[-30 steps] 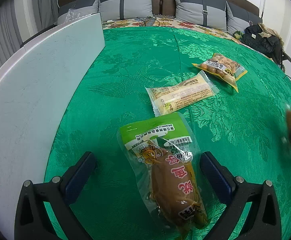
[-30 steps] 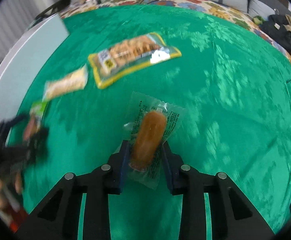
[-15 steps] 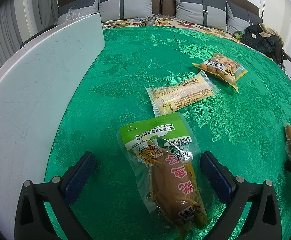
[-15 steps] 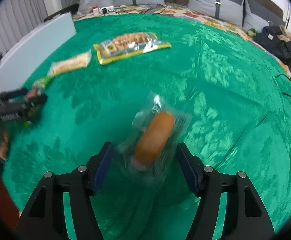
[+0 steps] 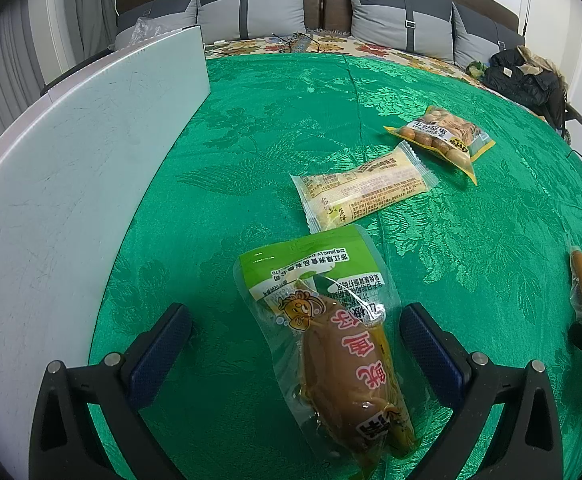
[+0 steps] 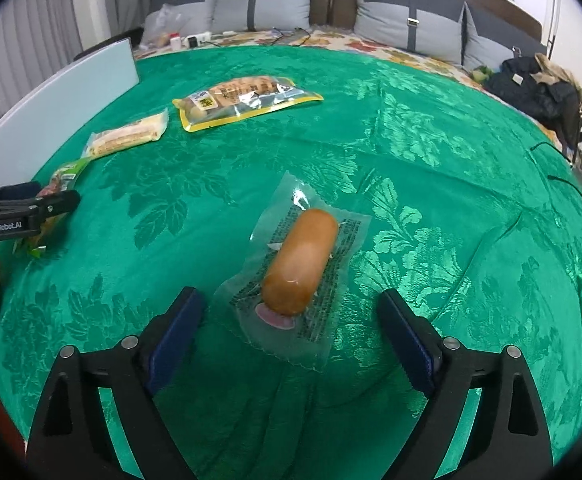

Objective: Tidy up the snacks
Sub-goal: 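Hold both grasped packs just above the bedspread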

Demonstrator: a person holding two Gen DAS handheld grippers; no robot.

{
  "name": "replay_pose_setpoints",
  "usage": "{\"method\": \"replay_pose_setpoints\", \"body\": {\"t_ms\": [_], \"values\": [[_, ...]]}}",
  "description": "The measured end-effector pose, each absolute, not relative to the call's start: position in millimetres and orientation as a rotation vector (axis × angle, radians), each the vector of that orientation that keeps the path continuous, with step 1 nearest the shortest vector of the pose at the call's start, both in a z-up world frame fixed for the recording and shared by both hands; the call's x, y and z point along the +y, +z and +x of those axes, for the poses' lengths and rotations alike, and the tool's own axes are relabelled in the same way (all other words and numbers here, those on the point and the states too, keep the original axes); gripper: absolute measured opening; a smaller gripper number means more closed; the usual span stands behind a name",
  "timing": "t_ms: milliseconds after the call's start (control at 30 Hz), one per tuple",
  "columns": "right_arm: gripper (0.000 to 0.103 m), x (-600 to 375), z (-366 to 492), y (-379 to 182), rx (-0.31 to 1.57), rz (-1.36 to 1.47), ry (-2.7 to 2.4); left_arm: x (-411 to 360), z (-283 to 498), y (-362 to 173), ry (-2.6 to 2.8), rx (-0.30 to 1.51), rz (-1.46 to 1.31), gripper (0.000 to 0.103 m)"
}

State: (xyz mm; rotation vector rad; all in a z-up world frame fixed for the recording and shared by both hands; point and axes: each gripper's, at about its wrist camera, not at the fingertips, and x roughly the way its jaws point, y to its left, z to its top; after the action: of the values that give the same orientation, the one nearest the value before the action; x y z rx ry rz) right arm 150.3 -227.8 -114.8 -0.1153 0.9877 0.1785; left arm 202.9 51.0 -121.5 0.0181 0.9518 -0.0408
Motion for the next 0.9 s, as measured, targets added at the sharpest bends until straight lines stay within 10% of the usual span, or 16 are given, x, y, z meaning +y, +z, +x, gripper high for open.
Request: {"method": "replay_pose_setpoints", "body": {"t_ms": [900], "values": [[0.092,-231.3,150.6,-115.4,0.988,-0.107,0.170,51.2,202.9,-121.3,-0.041,0.952,0.018,0.103]]}}
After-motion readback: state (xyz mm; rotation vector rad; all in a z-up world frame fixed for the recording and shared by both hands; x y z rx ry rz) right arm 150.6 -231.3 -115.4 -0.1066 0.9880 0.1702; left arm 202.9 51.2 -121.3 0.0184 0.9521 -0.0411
